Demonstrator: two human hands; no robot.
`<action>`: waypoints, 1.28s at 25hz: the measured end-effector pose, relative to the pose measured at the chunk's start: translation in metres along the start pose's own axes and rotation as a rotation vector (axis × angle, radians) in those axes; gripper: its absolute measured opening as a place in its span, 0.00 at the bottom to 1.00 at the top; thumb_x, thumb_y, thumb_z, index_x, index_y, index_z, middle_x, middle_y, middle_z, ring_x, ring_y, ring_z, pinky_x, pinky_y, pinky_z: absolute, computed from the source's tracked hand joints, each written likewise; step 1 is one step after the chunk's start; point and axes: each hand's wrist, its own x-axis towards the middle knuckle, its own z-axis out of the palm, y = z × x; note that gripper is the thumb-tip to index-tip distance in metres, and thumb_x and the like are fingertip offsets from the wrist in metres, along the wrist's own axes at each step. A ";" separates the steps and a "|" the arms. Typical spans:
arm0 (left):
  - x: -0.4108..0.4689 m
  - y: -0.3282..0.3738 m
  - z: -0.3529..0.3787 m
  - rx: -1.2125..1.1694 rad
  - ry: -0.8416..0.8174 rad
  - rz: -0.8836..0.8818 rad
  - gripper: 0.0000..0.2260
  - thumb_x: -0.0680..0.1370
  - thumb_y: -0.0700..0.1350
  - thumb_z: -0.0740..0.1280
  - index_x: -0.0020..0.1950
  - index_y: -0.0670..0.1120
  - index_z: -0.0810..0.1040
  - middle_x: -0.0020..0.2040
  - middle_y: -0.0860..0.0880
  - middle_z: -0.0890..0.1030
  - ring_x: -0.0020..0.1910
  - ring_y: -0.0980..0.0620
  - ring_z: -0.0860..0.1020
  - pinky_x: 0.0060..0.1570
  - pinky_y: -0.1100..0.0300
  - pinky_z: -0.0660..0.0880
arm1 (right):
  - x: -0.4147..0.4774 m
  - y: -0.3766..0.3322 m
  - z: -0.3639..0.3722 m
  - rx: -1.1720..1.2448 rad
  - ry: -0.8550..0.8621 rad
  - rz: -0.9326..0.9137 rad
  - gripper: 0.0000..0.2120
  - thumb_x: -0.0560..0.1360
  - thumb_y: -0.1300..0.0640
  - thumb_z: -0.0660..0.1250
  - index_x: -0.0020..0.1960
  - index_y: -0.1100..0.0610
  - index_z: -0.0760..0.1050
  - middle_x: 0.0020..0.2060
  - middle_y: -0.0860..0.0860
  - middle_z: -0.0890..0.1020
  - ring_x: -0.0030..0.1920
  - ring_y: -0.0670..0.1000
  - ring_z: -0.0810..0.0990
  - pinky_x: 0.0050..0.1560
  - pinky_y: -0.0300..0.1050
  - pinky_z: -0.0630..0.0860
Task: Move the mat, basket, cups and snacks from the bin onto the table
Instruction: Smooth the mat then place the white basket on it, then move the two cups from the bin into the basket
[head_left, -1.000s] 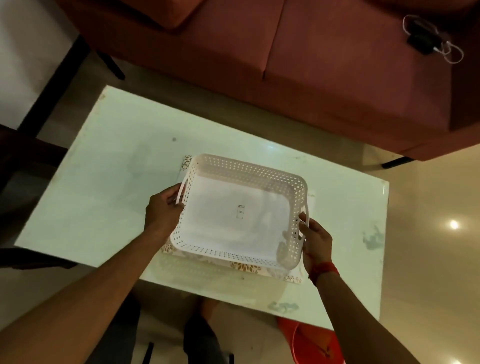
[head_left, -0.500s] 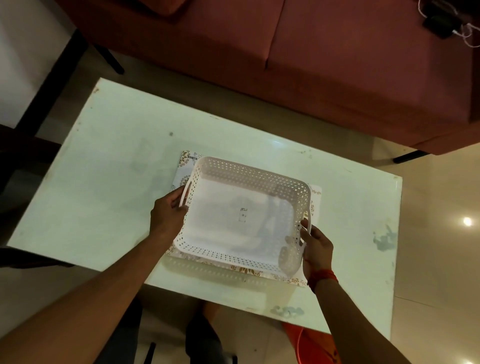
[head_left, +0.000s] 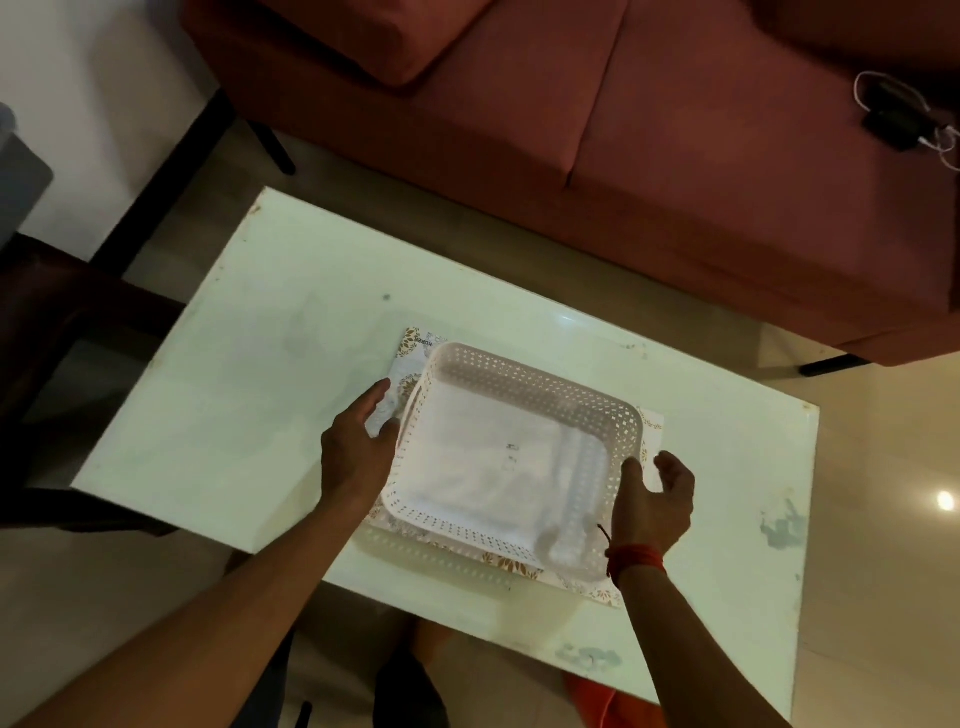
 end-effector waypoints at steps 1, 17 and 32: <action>-0.002 0.004 -0.010 -0.002 0.011 0.010 0.23 0.80 0.38 0.69 0.74 0.52 0.74 0.72 0.49 0.78 0.72 0.48 0.75 0.69 0.57 0.72 | -0.009 -0.013 0.006 -0.006 -0.018 -0.029 0.17 0.73 0.59 0.72 0.62 0.55 0.77 0.60 0.50 0.81 0.63 0.48 0.78 0.64 0.42 0.71; 0.063 0.034 -0.407 -0.197 0.378 0.067 0.18 0.78 0.35 0.67 0.67 0.45 0.80 0.60 0.49 0.84 0.59 0.52 0.82 0.65 0.55 0.77 | -0.358 -0.253 0.196 0.036 -0.680 -0.375 0.17 0.74 0.64 0.70 0.61 0.53 0.78 0.57 0.49 0.82 0.60 0.48 0.79 0.64 0.50 0.77; 0.164 -0.144 -0.655 0.410 0.329 -0.117 0.33 0.72 0.43 0.78 0.75 0.47 0.70 0.73 0.42 0.70 0.73 0.40 0.67 0.67 0.44 0.74 | -0.679 -0.197 0.380 -0.739 -1.135 -0.712 0.41 0.70 0.42 0.75 0.77 0.50 0.60 0.73 0.54 0.65 0.65 0.61 0.78 0.59 0.52 0.79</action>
